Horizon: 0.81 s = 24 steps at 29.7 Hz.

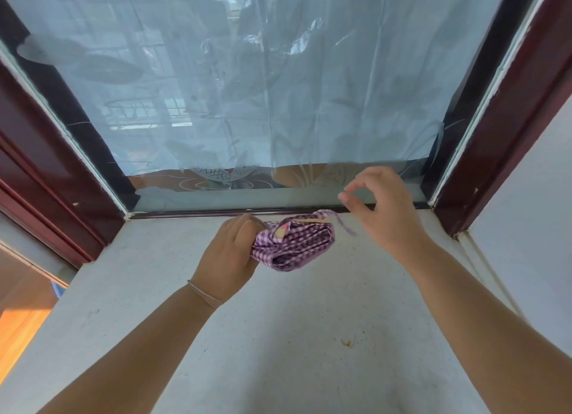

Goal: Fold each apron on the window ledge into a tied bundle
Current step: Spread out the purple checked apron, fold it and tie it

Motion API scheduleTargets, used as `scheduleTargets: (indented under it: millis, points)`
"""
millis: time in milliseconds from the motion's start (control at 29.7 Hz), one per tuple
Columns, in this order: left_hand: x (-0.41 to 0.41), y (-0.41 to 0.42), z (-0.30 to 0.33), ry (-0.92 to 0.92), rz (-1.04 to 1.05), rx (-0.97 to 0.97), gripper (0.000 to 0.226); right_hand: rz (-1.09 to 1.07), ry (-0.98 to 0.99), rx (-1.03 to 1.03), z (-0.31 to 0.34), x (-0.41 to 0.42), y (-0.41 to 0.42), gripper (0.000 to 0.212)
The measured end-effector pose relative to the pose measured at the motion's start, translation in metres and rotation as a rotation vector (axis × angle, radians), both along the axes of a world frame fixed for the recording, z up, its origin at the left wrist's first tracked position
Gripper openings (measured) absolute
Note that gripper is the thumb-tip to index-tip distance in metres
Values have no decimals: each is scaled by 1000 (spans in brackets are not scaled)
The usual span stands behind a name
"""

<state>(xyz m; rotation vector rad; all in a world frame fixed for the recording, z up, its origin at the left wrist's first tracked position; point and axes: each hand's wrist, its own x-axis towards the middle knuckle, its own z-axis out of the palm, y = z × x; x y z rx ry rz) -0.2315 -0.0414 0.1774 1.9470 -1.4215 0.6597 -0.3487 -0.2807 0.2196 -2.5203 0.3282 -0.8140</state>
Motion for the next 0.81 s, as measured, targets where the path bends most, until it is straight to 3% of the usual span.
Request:
scheduleTargets:
  millis: [67,168,235,336,437,504,571,807]
  points:
    - [0,-3,1,-155,-28,-26,21,135,-56,97,15,-7,16,40]
    - [0,-3,2,-296,6,-51,20,169,226,88,32,-13,32,57]
    - [-2,-2,3,-350,43,-72,25,143,302,94,39,-17,33,58]
    - [-3,-1,4,-374,79,-85,27,186,394,138,45,-23,35,45]
    - [-3,0,3,-404,67,-73,35,242,341,242,45,-22,43,4]
    - [-3,-1,5,-435,56,-70,36,255,300,309,46,-22,47,12]
    - [-3,-2,10,-467,49,-73,32,269,289,389,50,-23,47,5]
    - [-1,6,20,-517,56,-106,23,394,209,899,47,-24,39,18]
